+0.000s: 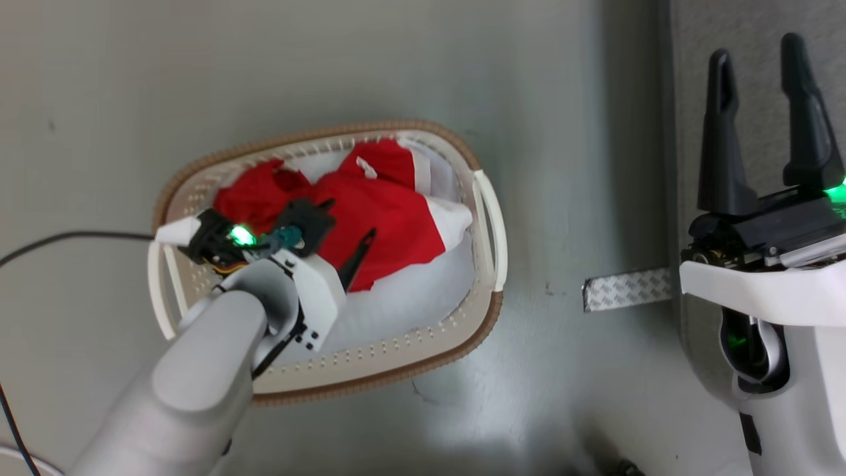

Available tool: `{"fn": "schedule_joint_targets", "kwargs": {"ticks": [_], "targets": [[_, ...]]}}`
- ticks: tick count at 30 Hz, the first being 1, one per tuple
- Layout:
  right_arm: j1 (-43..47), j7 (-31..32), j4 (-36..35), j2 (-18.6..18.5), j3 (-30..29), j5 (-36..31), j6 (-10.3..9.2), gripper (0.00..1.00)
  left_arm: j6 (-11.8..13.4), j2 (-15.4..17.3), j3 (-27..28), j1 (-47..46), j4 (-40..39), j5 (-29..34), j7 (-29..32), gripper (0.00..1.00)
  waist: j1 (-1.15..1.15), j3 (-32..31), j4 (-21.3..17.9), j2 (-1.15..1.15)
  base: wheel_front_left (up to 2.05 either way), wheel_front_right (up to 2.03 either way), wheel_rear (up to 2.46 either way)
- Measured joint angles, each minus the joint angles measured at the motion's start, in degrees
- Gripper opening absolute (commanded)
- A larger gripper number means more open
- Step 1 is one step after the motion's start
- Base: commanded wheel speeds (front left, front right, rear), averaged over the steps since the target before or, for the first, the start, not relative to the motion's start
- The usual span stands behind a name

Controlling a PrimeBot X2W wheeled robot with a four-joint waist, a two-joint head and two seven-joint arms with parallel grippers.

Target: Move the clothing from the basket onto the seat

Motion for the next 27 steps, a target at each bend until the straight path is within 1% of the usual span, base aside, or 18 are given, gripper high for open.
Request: {"fn": "schedule_joint_targets", "kwargs": {"ticks": [4,9,14,18,27], "targets": [[-0.2,0.0,-1.9,0.0,-0.2,1.3,0.00,1.00,0.6,-0.3,-0.1,-2.1,2.6,0.1,2.0,1.00,0.00,3.0,0.0,0.00,0.00,0.00,0.00],[-0.2,0.0,-3.1,0.0,0.3,1.9,0.00,1.00,2.3,-0.8,0.0,-4.4,5.7,0.4,3.0,1.00,0.00,5.4,0.1,0.00,0.00,0.00,0.00],[-0.1,0.0,-4.5,0.0,0.1,3.2,0.00,1.00,2.4,-0.5,-0.4,-6.1,8.5,0.7,3.0,1.00,-0.01,6.8,-0.8,0.00,0.00,0.00,0.00],[0.7,0.0,-5.1,0.0,-1.5,4.6,0.00,1.00,2.5,-0.7,-0.9,-7.1,10.5,1.0,2.5,1.00,-0.01,7.9,-1.3,0.00,0.00,0.00,0.00],[2.5,0.0,-6.1,0.0,-3.2,5.3,0.00,1.00,2.5,-1.9,-2.0,-9.4,14.2,1.1,1.1,1.00,-0.01,10.1,-1.2,0.00,0.00,0.00,0.00]]}}
